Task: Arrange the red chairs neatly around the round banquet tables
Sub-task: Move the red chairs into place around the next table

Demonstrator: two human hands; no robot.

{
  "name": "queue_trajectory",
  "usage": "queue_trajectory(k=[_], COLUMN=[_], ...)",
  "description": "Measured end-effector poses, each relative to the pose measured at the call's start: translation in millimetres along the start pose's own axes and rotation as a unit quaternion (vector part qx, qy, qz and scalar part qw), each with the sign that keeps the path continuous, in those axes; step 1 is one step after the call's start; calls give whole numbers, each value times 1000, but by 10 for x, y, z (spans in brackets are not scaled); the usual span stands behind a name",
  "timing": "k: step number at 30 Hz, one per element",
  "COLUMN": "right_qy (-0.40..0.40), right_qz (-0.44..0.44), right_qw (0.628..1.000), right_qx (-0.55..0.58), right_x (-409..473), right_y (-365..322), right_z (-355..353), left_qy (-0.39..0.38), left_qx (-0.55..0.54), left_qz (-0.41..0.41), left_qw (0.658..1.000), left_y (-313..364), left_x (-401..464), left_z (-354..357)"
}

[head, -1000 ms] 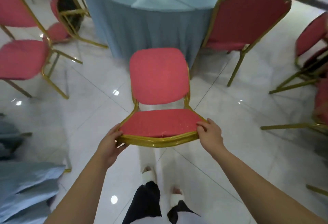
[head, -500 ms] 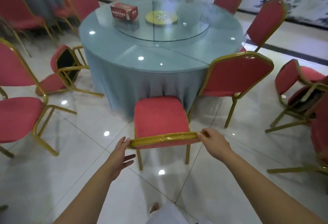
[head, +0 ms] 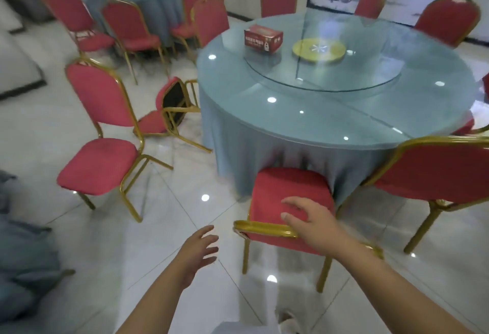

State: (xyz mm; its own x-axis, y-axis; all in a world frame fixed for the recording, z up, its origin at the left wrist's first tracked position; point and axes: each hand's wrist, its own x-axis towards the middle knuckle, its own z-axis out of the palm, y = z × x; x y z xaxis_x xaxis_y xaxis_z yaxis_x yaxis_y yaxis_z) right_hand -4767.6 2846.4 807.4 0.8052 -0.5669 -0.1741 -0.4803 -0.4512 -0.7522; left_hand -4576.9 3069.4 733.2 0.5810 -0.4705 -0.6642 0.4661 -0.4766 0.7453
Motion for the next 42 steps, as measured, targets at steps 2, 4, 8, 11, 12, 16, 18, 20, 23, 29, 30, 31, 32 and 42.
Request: queue_trajectory(k=[2, 4, 8, 11, 12, 16, 18, 20, 23, 29, 30, 31, 32, 42], right_qy=[-37, -75, -161, -194, -201, -211, -201, -203, -209, -226, -223, -217, -214, -271], right_qz=[-5, -11, -11, -1, 1, 20, 44, 67, 75, 46, 48, 51, 52, 55], right_qw=[999, 995, 982, 976, 975, 974, 974, 972, 971, 970, 971, 973, 974, 955], right_qx=[33, 64, 98, 95, 92, 85, 95, 97, 84, 71, 67, 62, 57, 105], right_x=[323, 621, 1139, 1508, 1647, 2188, 2402, 2593, 2855, 3533, 3653, 3786, 3929, 5870], right_y=[-66, -110, -326, -592, -680, -1014, -1217, -1463, -1925, -2819, -2925, -3021, -3115, -4485], right_z=[150, 355, 801, 1139, 1255, 1753, 1999, 2227, 2583, 3215, 3321, 3434, 3544, 5151], left_qy=[42, 91, 172, 195, 195, 198, 187, 175, 134, 221, 227, 226, 222, 265], left_qx=[-28, -60, -123, -161, -174, -198, -207, -208, -181, -212, -221, -223, -220, -224], left_qz=[-15, -31, -54, -75, -80, -90, -86, -77, -46, -8, -2, 2, 3, -55], left_qw=[999, 994, 976, 965, 962, 956, 957, 959, 973, 952, 949, 948, 950, 936], left_y=[-30, -76, -216, -249, -238, -127, 24, 222, 530, 953, 1000, 1045, 1096, 1759], left_x=[-38, -83, -98, -34, 20, 437, 675, 876, 1085, 1684, 1763, 1841, 1914, 2895], left_z=[-195, -390, -731, -989, -1092, -1673, -2027, -2438, -3144, -4515, -4689, -4857, -5014, -6902])
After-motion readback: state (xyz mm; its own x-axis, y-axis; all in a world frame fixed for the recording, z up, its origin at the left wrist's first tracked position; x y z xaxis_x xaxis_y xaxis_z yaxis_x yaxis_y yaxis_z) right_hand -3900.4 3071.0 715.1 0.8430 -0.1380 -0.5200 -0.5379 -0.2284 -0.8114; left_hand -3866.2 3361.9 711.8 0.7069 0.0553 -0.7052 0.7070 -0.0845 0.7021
